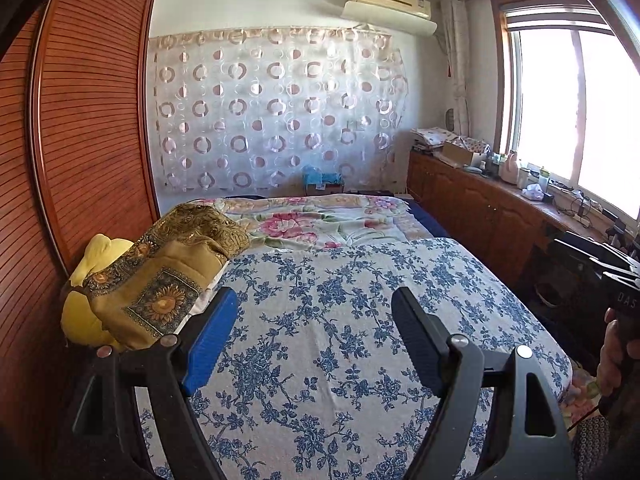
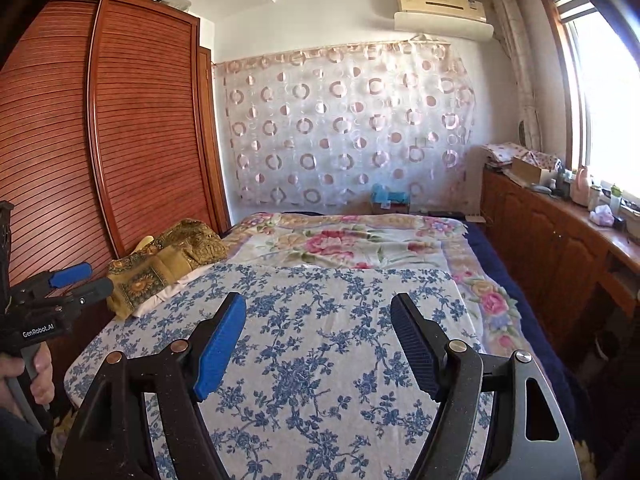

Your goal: Fold small clothes

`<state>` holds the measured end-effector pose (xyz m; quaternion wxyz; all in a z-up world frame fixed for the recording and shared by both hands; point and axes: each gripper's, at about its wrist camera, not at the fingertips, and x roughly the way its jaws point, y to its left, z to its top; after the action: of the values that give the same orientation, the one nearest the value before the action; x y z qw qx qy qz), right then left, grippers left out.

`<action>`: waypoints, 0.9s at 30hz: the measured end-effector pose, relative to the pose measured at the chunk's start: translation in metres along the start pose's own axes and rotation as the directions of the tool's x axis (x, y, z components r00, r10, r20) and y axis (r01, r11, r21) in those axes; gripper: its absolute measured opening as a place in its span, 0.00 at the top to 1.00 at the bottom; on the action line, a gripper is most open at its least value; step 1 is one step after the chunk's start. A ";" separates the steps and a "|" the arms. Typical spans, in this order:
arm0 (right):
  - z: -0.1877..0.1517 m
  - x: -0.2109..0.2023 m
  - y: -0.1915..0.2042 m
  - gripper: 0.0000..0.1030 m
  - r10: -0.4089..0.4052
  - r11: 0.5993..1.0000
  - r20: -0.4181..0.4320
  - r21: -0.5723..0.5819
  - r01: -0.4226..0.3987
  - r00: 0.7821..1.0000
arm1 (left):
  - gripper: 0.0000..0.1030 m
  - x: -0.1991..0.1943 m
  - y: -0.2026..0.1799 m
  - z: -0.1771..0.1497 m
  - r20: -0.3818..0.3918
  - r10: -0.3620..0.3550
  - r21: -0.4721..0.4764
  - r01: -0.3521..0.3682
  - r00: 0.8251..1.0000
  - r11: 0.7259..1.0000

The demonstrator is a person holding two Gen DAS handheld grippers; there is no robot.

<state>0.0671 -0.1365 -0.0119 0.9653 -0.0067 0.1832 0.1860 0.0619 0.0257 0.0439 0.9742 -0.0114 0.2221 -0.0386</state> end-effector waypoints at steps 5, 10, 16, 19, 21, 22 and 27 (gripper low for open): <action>-0.004 -0.003 0.001 0.26 -0.008 1.000 0.009 -0.003 0.008 1.000 | 0.22 0.000 0.001 0.000 0.001 -0.002 -0.002 0.002 1.000 1.000; -0.006 -0.006 0.000 0.26 -0.014 1.000 0.008 -0.003 0.014 1.000 | 0.22 -0.004 0.000 0.001 0.007 0.013 -0.006 -0.013 1.000 1.000; -0.006 -0.011 -0.007 0.26 -0.015 1.000 0.011 -0.003 0.015 1.000 | 0.22 -0.006 0.000 0.001 0.006 0.014 -0.006 -0.014 1.000 1.000; -0.005 -0.013 -0.010 0.26 -0.014 1.000 0.010 -0.004 0.014 1.000 | 0.22 -0.005 0.000 0.001 0.006 0.013 -0.005 -0.013 1.000 1.000; -0.005 -0.014 -0.012 0.26 -0.012 1.000 0.010 -0.003 0.012 1.000 | 0.22 -0.005 0.000 0.001 0.006 0.014 -0.003 -0.014 1.000 1.000; -0.005 -0.015 -0.012 0.26 -0.011 1.000 0.010 -0.003 0.011 1.000 | 0.22 -0.005 -0.001 0.001 0.007 0.015 -0.003 -0.015 1.000 1.000; -0.004 -0.018 -0.014 0.26 -0.010 1.000 0.009 -0.002 0.010 1.000 | 0.22 -0.006 -0.001 0.001 0.008 0.014 -0.002 -0.014 1.000 1.000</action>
<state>0.0552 -0.1558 -0.0105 0.9670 -0.0078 0.1784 0.1816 0.0575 0.0248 0.0477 0.9753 -0.0113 0.2185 -0.0316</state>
